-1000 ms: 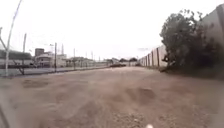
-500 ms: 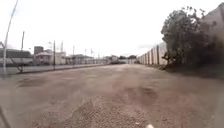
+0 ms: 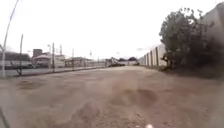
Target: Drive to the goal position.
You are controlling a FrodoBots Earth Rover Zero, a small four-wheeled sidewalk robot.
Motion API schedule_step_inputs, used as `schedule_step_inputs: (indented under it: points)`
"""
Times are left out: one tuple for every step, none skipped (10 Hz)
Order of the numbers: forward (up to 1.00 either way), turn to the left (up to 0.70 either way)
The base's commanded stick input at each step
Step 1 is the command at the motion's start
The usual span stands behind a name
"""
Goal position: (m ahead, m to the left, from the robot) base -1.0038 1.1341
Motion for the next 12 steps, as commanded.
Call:
schedule_step_inputs:
  points:
    - [0.30,0.00]
    - [0.30,0.00]
    - [0.30,0.00]
    - [0.30,0.00]
    - [0.30,0.00]
    - [0.30,0.00]
    - [0.30,0.00]
    - [0.30,0.00]
    - [0.30,0.00]
    - [0.30,0.00]
    - [0.30,0.00]
    - [0.30,0.00]
